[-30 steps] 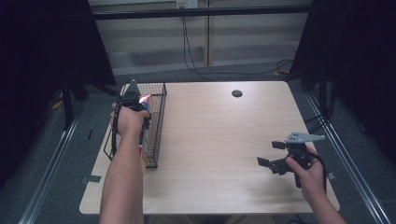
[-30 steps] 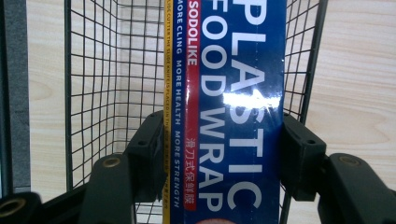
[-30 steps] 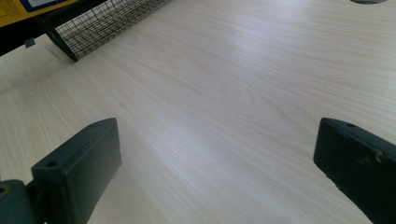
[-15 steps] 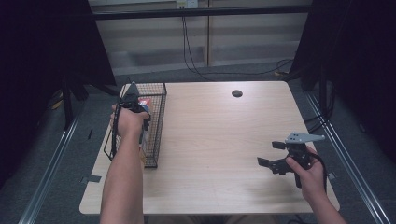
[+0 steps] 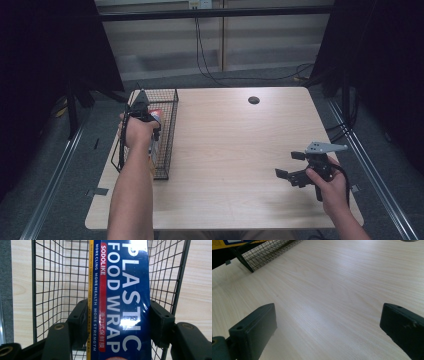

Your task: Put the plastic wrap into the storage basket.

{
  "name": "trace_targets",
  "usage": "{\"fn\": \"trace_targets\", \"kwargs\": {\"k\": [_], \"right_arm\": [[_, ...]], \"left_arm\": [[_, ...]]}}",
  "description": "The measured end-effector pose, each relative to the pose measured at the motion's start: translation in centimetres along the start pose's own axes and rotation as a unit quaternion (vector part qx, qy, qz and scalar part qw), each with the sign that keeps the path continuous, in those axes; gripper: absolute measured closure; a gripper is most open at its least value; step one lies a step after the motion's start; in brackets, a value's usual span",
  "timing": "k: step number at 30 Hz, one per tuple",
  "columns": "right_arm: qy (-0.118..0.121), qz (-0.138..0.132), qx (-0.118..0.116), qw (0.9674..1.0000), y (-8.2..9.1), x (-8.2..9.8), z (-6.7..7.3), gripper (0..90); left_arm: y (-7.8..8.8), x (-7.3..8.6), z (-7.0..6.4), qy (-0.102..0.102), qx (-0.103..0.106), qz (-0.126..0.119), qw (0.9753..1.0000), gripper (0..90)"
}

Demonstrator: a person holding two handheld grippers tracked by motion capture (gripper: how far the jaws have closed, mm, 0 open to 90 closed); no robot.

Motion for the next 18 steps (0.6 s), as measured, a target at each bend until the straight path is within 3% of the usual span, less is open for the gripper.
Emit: {"fn": "trace_targets", "kwargs": {"k": [18], "right_arm": [[0.002,0.001,0.0,1.0,-0.03,0.02,-0.01,0.7]], "left_arm": [[-0.25,-0.14,0.19,-0.005,-0.008,-0.009,0.9999,42.0]]}}
Point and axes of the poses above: each handheld gripper's, and its own axes: y roughly backward along the jaws, x roughly out of its underside, z roughly to its left, the point moved 5 cm from there along -y, roughly forward along the jaws, and after that the axes turned 4 degrees about -y, right-handed, at the moved point
